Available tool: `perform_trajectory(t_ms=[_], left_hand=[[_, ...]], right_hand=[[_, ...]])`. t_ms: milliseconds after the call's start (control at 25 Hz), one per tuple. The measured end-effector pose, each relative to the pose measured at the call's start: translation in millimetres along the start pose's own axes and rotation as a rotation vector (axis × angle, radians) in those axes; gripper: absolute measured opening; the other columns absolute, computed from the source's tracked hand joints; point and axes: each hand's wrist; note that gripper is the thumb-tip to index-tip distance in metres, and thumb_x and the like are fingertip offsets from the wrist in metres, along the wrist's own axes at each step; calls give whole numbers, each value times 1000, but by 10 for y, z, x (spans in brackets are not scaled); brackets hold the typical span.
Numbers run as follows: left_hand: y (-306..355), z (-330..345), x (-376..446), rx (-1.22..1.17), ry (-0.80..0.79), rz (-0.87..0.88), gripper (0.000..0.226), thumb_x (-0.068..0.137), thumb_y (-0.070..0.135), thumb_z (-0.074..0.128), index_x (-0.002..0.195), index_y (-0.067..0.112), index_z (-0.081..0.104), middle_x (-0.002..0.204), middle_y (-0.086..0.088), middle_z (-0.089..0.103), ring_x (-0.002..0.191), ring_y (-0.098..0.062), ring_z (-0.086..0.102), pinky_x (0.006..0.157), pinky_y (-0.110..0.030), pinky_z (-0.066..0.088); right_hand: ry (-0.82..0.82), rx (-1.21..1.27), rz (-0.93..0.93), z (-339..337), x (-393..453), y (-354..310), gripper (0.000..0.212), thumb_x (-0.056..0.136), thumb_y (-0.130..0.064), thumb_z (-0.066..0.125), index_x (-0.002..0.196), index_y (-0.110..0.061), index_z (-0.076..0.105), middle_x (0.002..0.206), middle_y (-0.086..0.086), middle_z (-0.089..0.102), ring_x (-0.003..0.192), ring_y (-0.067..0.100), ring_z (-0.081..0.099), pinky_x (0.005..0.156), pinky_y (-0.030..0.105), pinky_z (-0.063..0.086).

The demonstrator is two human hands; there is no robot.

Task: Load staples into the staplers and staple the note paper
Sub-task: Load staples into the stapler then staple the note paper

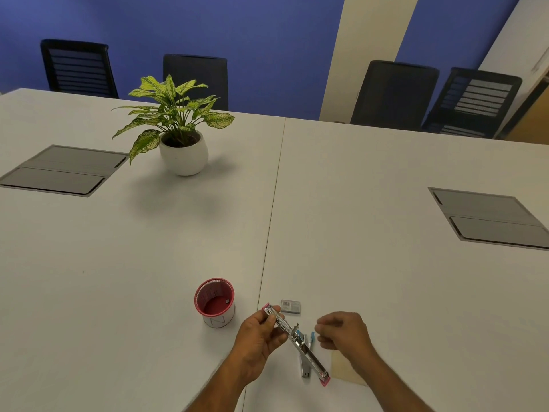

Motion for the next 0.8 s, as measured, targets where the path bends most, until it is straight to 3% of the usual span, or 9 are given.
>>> perform_trajectory(t_ms=[240,560,800], left_hand=[[-33,54,-18,12,-21,-3,24,102,6,48,118,5,65,88,-6,76,77,-22,73,67,-31,60],[-28,72,-51,40,-20,20,24,102,7,48,116,9,68,94,-8,76,82,-24,73,70,-32,60],[-39,39,-50,31,-1,6,24,102,6,48,116,8,67,103,-12,73,84,-25,72,71,-33,61]], right_hand=[[-56,121,-12,133,-116,-304,18,68,10,76,82,0,75,74,20,75,67,31,73,63,36,61],[-95,145,-44,229,-126,-414,10,70,9,75,67,0,75,74,19,75,71,31,74,63,33,62],[-6,71,-49,284,-73,-320,11,73,9,72,69,-2,74,75,18,75,74,32,75,66,36,64]])
Point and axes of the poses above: each hand's wrist, its own x-axis towards the middle knuckle, its own z-axis out of the palm, y = z × x
